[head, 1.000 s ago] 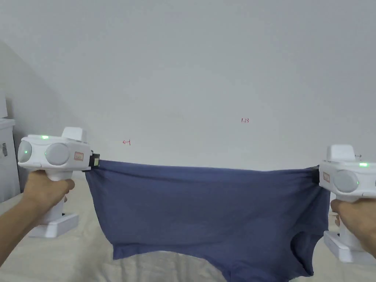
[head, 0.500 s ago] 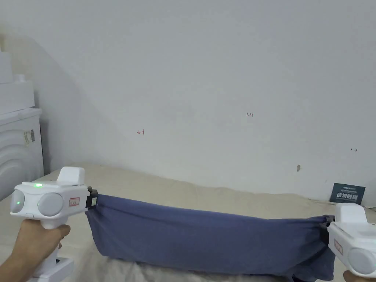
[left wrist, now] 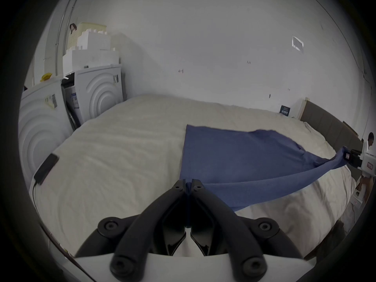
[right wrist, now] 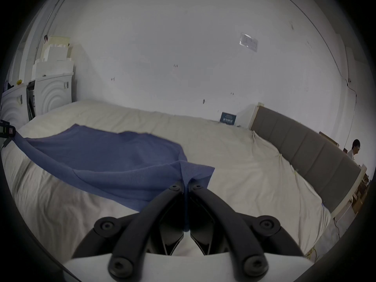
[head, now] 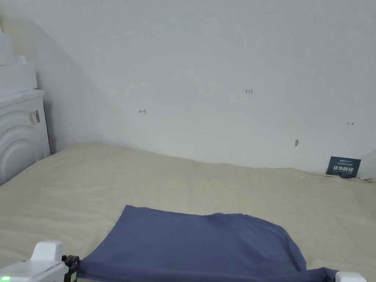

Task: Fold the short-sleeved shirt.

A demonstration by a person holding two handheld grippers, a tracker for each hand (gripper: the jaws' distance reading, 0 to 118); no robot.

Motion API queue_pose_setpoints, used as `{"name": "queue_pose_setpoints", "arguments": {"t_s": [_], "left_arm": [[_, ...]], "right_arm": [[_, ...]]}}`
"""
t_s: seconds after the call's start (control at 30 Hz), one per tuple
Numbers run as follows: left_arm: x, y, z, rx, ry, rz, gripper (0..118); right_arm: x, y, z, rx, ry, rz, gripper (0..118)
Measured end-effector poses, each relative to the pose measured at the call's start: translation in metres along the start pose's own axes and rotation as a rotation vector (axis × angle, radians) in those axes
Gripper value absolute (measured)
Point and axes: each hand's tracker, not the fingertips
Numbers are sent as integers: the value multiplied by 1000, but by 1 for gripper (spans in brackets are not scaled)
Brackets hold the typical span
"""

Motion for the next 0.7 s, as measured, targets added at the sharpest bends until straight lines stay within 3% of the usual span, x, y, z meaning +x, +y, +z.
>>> {"name": "queue_pose_setpoints", "arguments": {"t_s": [0.4,0.7], "left_arm": [[-8,-106,21,-143,28,-46,0],[-14,-119,15,-201,66,-48,0]], "right_arm": [[-14,-104,33,-172,4,27,0],[-23,-144,46,-315,21,27,0]]}}
